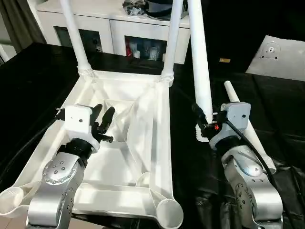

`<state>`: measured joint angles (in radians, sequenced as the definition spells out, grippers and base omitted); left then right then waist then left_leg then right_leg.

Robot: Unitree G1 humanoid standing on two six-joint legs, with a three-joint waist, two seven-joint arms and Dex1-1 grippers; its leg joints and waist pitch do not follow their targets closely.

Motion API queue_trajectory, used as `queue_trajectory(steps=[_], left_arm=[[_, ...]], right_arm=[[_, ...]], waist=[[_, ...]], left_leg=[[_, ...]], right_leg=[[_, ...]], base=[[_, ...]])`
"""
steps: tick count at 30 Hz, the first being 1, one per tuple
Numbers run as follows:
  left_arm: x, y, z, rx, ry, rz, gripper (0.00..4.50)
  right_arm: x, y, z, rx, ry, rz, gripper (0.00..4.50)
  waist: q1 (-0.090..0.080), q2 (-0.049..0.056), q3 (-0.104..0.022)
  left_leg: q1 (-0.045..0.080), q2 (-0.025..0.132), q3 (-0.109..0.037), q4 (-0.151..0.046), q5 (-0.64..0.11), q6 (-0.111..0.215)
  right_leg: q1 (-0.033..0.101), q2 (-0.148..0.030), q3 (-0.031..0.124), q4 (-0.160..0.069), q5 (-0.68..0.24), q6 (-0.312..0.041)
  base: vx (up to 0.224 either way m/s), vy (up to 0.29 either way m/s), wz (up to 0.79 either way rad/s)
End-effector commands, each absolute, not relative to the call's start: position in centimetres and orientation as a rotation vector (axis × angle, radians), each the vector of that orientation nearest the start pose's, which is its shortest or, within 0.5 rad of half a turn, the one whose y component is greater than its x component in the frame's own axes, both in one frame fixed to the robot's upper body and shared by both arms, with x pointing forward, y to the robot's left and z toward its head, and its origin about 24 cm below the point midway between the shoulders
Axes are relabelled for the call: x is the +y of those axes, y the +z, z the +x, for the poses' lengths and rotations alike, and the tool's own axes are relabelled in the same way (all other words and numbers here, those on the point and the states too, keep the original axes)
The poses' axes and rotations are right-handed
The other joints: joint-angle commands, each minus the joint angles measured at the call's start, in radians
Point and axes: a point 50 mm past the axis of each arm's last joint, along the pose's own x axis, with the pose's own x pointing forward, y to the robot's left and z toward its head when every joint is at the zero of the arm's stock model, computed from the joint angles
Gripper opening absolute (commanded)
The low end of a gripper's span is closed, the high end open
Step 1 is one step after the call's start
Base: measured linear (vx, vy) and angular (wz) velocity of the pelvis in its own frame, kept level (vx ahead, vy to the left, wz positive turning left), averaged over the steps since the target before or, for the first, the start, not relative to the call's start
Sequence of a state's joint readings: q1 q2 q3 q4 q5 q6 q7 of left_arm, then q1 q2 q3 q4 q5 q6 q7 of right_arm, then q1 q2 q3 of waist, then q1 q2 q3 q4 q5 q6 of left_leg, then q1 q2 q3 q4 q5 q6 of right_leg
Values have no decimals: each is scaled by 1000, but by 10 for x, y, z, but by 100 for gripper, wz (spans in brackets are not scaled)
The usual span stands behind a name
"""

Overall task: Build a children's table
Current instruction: Pick table leg

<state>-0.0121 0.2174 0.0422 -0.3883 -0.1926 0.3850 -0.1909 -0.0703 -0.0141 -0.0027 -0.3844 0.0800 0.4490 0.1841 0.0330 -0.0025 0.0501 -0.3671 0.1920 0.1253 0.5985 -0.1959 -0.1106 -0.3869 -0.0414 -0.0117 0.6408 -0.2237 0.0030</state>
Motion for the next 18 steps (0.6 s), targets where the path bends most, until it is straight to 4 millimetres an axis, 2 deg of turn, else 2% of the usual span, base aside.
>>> queue_trajectory(steps=[1, 18], left_arm=[[172, 107, 247, -28, -218, 47, 166], [172, 107, 247, -28, -218, 47, 166]], right_arm=[[-135, 109, 256, -31, 237, 51, 189], [-135, 109, 256, -31, 237, 51, 189]], waist=[[0, 1, -51], [1, 1, -51]], left_leg=[[0, 9, 14, -67, -159, -24], [0, 9, 13, -67, -159, -23]], right_leg=[[40, -51, 35, -84, -112, -89], [40, -52, 35, -84, -118, -88]], base=[[0, 0, 0], [0, 0, 0]])
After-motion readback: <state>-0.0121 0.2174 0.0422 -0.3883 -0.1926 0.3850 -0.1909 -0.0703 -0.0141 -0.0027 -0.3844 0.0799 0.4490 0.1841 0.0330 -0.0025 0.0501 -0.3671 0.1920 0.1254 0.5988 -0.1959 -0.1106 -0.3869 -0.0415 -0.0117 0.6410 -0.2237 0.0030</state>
